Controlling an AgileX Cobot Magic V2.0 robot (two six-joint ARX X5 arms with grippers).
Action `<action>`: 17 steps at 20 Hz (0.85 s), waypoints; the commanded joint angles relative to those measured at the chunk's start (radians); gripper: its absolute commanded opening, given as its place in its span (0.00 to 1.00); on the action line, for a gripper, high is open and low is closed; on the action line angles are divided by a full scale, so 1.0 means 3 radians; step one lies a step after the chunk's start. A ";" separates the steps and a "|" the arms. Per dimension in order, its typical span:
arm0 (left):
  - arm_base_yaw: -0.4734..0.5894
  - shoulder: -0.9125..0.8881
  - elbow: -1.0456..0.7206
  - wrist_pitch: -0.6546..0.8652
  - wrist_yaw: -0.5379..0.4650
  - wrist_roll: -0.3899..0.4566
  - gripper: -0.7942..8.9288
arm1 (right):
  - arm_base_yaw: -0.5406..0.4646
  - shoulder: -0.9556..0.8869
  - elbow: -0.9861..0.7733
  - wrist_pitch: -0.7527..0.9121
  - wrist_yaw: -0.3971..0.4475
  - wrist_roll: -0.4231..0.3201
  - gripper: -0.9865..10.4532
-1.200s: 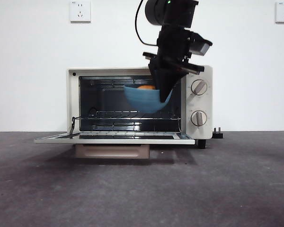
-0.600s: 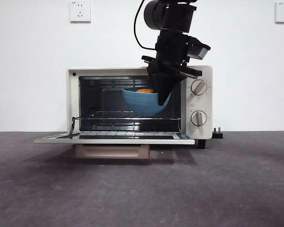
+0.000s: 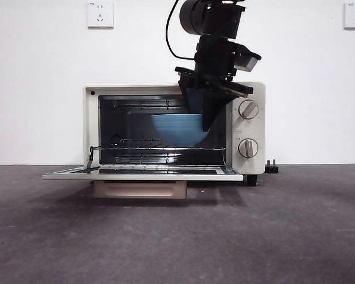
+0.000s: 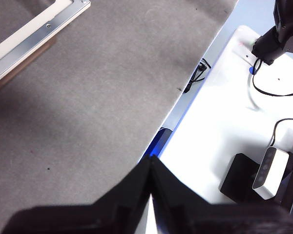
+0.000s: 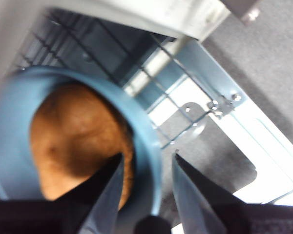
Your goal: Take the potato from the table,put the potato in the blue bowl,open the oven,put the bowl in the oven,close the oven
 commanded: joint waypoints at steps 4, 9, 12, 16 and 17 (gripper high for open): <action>-0.0010 -0.0011 -0.0014 -0.0005 0.0003 0.0004 0.08 | 0.0005 0.0025 0.0095 -0.0022 0.0018 -0.0102 0.23; -0.0010 -0.0010 -0.0014 -0.0004 0.0003 0.0004 0.08 | 0.0005 0.0019 0.0189 -0.0233 -0.0005 -0.0244 0.23; -0.0010 -0.0010 -0.0014 -0.0005 0.0003 0.0003 0.08 | 0.0005 0.0019 0.0393 -0.0348 -0.0003 -0.0516 0.22; -0.0010 -0.0010 -0.0014 -0.0005 0.0003 -0.0053 0.08 | 0.0027 0.0019 0.0786 -0.0604 0.0037 -0.1179 0.22; -0.0010 -0.0010 -0.0014 -0.0005 0.0001 -0.0069 0.08 | 0.0036 0.0019 0.0867 -0.0679 0.0039 -0.1353 0.22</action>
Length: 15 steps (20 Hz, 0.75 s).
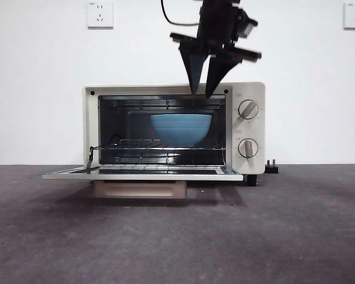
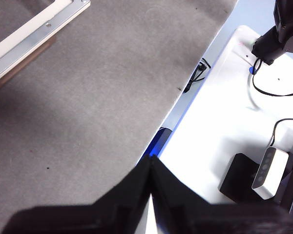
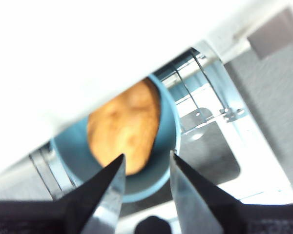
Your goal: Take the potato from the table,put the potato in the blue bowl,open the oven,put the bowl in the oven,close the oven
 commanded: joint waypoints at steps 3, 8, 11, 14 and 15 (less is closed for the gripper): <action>-0.0009 -0.0006 -0.0014 0.0008 0.0000 -0.0061 0.08 | 0.0127 -0.0005 0.0464 -0.0355 0.0172 -0.1387 0.22; 0.0001 0.0008 -0.0015 0.0108 -0.0010 -0.0198 0.08 | 0.0289 -0.0259 0.0608 -0.0355 0.0251 -0.2269 0.22; 0.0031 0.0008 -0.0015 0.0181 -0.0216 -0.0271 0.08 | 0.0366 -0.0434 0.0607 -0.0360 0.0296 -0.2892 0.22; 0.0057 0.0008 -0.0014 0.0219 -0.0580 -0.0378 0.08 | 0.0416 -0.0612 0.0605 -0.0362 0.0423 -0.3185 0.22; 0.0066 0.0009 -0.0014 0.0239 -0.0715 -0.0409 0.08 | 0.0431 -0.0685 0.0596 -0.0365 0.0515 -0.3277 0.22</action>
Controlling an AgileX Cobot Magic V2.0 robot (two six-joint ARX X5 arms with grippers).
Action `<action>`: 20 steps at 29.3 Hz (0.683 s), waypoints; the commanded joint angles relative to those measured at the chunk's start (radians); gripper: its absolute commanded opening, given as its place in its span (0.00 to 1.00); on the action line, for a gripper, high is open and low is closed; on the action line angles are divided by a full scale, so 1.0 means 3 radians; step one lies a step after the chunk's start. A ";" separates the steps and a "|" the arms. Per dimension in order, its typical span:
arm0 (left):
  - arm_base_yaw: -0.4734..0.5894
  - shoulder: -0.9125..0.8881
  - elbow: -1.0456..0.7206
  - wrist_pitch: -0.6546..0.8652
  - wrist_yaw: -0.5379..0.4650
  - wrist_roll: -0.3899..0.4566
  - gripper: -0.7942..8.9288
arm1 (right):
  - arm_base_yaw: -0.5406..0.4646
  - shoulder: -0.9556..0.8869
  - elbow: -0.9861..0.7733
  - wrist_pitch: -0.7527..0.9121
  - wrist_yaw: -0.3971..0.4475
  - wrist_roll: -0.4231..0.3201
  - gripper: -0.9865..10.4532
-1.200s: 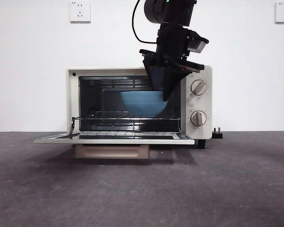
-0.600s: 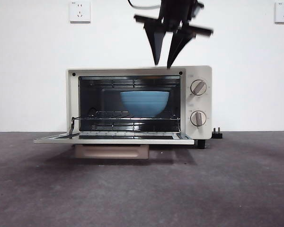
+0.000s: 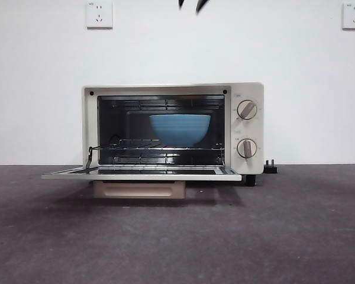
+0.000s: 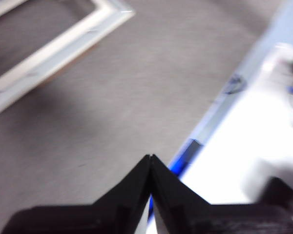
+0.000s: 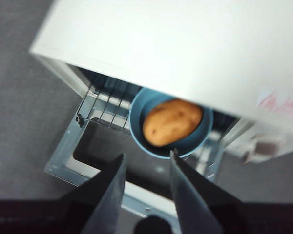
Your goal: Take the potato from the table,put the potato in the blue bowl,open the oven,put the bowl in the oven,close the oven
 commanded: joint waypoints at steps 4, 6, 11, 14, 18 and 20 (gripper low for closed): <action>0.0080 0.0001 -0.0014 0.0181 -0.0441 -0.0155 0.08 | 0.0013 -0.0392 -0.0128 -0.0084 0.0350 -0.0682 0.21; 0.0132 0.0011 -0.0015 0.0291 -0.0446 -0.0165 0.08 | 0.0013 -0.0628 -0.0352 -0.0084 0.0458 -0.0736 0.16; 0.0258 0.0165 -0.0015 0.0484 -0.0431 -0.0163 0.08 | 0.0010 -0.1353 -0.1250 -0.0083 0.0876 -0.0785 0.13; 0.0369 0.0351 -0.0017 0.0535 -0.0334 -0.0145 0.07 | 0.0004 -0.1837 -0.1858 -0.0083 0.0894 -0.0832 0.08; 0.0649 0.0647 -0.0086 0.0689 0.0238 -0.0014 0.07 | -0.0141 -0.2466 -0.2571 -0.0083 0.0893 -0.1003 0.08; 0.0776 0.0763 -0.0182 0.0834 0.0458 -0.0005 0.07 | -0.0244 -0.2706 -0.2820 -0.0083 0.0891 -0.1049 0.08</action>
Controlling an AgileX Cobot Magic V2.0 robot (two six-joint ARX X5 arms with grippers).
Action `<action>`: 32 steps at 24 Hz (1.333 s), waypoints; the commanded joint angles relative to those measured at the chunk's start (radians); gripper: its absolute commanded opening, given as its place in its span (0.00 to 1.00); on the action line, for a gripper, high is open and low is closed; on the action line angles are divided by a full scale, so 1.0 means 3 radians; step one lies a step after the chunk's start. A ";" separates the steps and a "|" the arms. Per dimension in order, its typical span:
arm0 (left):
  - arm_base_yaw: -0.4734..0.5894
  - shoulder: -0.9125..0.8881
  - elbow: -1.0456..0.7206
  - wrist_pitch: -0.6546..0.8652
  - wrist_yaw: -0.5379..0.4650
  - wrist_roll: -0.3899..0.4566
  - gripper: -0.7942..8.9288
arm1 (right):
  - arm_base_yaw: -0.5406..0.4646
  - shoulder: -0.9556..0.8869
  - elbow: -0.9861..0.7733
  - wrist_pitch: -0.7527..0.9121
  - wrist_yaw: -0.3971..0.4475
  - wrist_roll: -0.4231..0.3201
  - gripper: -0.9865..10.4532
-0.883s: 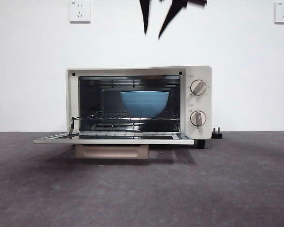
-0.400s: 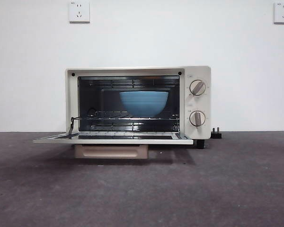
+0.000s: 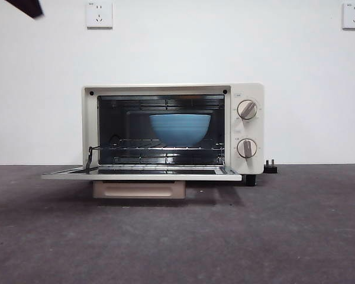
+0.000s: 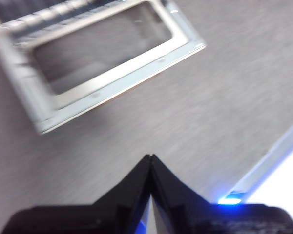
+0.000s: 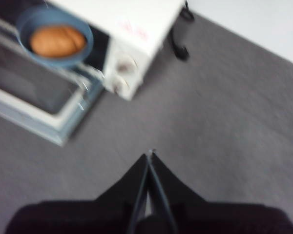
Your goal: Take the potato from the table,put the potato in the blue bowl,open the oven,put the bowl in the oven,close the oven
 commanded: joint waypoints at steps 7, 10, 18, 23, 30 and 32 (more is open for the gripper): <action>0.0568 0.0558 -0.0759 0.0730 0.0856 0.0034 0.07 | -0.0594 -0.0999 -0.0983 -0.0066 -0.0221 -0.0408 0.08; 0.0685 0.0811 -0.1049 0.1027 0.1073 -0.0037 0.07 | -0.0746 -0.1303 -0.1225 0.0187 -0.0701 -0.0484 0.08; 0.1266 0.1535 -0.1250 0.1492 0.1451 -0.0271 0.07 | -0.0973 -0.1507 -0.1778 0.0331 -0.1148 -0.0520 0.08; 0.1540 0.1691 -0.1250 0.1815 0.1453 -0.0679 0.07 | -0.0979 -0.1507 -0.1911 0.0680 -0.1614 -0.0362 0.08; 0.1499 0.1694 -0.1250 0.2279 0.1401 -0.1246 0.07 | -0.0979 -0.1507 -0.1911 0.0773 -0.1811 -0.0312 0.08; 0.1485 0.1695 -0.1250 0.2291 0.1319 -0.1302 0.07 | -0.0979 -0.1507 -0.1911 0.0779 -0.1868 -0.0267 0.08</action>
